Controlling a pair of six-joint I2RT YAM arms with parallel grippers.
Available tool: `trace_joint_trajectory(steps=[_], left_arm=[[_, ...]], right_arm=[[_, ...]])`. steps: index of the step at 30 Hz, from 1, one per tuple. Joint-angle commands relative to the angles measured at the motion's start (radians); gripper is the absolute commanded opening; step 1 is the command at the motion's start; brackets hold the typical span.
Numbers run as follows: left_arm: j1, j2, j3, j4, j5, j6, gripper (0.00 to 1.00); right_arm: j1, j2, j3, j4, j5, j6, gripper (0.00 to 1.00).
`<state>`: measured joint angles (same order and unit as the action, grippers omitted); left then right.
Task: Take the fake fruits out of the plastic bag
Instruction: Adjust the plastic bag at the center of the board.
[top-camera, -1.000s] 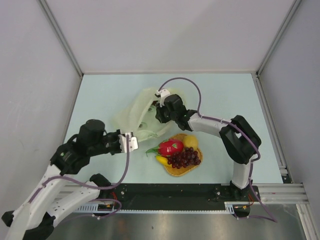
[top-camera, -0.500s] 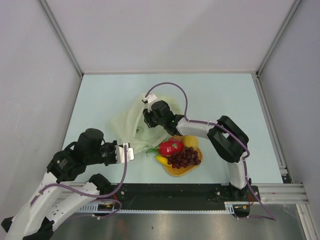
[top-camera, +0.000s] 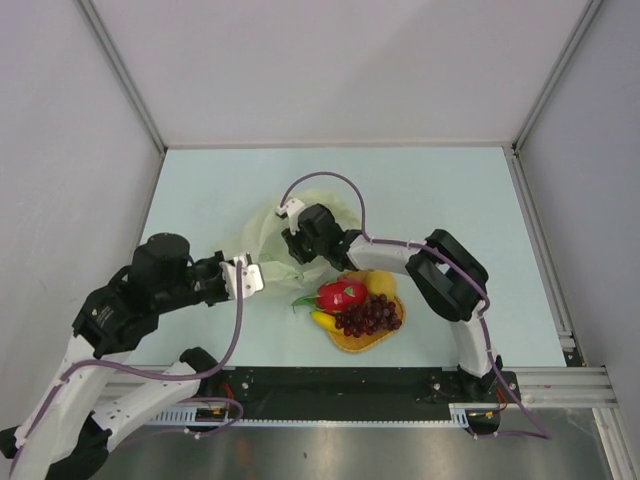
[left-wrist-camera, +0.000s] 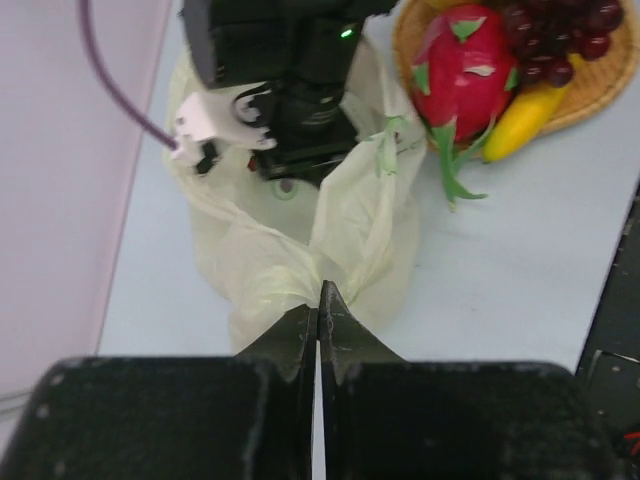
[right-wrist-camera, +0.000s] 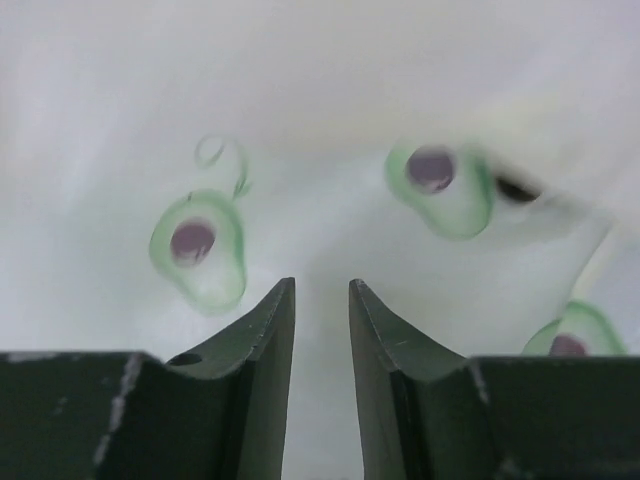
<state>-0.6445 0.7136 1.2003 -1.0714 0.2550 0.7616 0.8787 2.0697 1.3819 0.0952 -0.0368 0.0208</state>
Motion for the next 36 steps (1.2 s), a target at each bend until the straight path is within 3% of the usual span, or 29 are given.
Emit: trace_joint_trajectory(steps=[1,4,6,7,11,15,20,25,28,33,36], left_arm=[[0.006,-0.019,-0.005,0.079,-0.141,0.041,0.00],[0.006,-0.040,-0.074,0.038,-0.114,0.091,0.00],[0.008,-0.042,-0.126,0.036,-0.100,0.036,0.00],[0.006,-0.037,-0.151,0.037,-0.099,0.016,0.00],[0.008,0.010,-0.258,0.149,-0.103,-0.074,0.00],[0.022,0.093,-0.304,0.310,-0.105,-0.177,0.00],[0.026,0.178,-0.283,0.500,-0.100,-0.310,0.00],[0.026,0.214,-0.188,0.527,0.018,-0.393,0.01],[0.026,0.230,-0.153,0.515,0.151,-0.380,0.00],[0.025,0.282,-0.128,0.518,0.199,-0.363,0.00],[0.026,0.296,-0.120,0.545,0.222,-0.357,0.00]], right_arm=[[0.020,-0.140,-0.066,0.015,-0.071,-0.047,0.32],[-0.006,-0.117,-0.077,0.095,-0.003,-0.074,0.34],[-0.039,-0.073,-0.038,0.112,0.035,-0.085,0.34],[-0.053,-0.059,-0.031,0.115,0.128,-0.084,0.34],[-0.148,-0.048,-0.030,0.052,0.219,0.019,0.34],[-0.240,-0.143,-0.113,0.047,0.267,0.035,0.35],[-0.317,-0.319,-0.271,0.006,0.265,0.039,0.35],[-0.296,-0.535,-0.417,-0.055,0.163,0.048,0.34],[-0.267,-0.524,-0.428,0.010,0.137,0.053,0.34],[-0.293,-0.407,-0.367,0.067,0.175,0.033,0.36],[-0.332,-0.329,-0.301,0.067,0.190,0.064,0.43]])
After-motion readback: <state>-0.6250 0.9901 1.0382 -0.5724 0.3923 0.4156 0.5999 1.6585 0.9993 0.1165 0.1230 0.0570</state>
